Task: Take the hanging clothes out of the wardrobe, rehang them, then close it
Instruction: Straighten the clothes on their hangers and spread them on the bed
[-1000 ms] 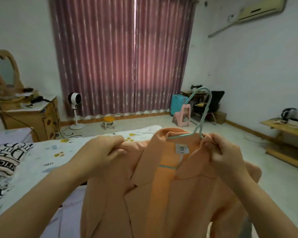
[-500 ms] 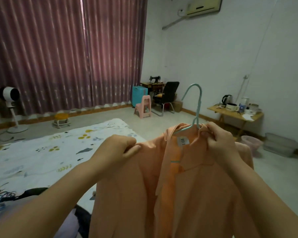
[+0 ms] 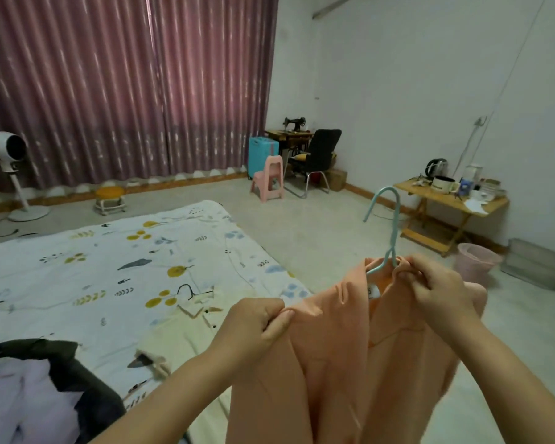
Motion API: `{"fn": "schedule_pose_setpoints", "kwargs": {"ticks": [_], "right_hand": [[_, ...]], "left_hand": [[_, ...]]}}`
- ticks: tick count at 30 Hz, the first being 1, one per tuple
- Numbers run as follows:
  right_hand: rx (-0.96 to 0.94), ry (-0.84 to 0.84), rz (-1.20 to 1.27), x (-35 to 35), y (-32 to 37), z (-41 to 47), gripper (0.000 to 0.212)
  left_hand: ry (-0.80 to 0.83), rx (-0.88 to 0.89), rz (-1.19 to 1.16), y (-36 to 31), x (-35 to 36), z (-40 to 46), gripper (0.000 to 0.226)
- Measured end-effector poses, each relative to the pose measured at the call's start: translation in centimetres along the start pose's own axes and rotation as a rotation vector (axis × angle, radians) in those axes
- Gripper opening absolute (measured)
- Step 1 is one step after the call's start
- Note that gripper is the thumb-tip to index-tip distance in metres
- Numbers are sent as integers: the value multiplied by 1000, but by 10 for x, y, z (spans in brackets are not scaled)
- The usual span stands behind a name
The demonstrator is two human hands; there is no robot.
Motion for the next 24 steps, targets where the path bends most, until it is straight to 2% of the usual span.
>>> {"fn": "schedule_pose_setpoints", "kwargs": {"ticks": [13, 19, 24], "right_hand": [[31, 94, -41, 104, -91, 86, 27], [99, 134, -73, 157, -135, 139, 42], [134, 158, -85, 202, -158, 187, 38]], "left_hand": [[201, -132, -18, 88, 104, 74, 42], [302, -161, -43, 142, 155, 134, 40], [294, -205, -58, 181, 181, 177, 41]]}}
Point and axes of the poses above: each hand's wrist, its own z-axis towards the middle knuckle, its own x-axis out of the palm, y = z × x, the point moved 5 cm from there along z, towards the middle knuckle, and after that the axes turned 12 degrees about -y, right-handed, at the moved point
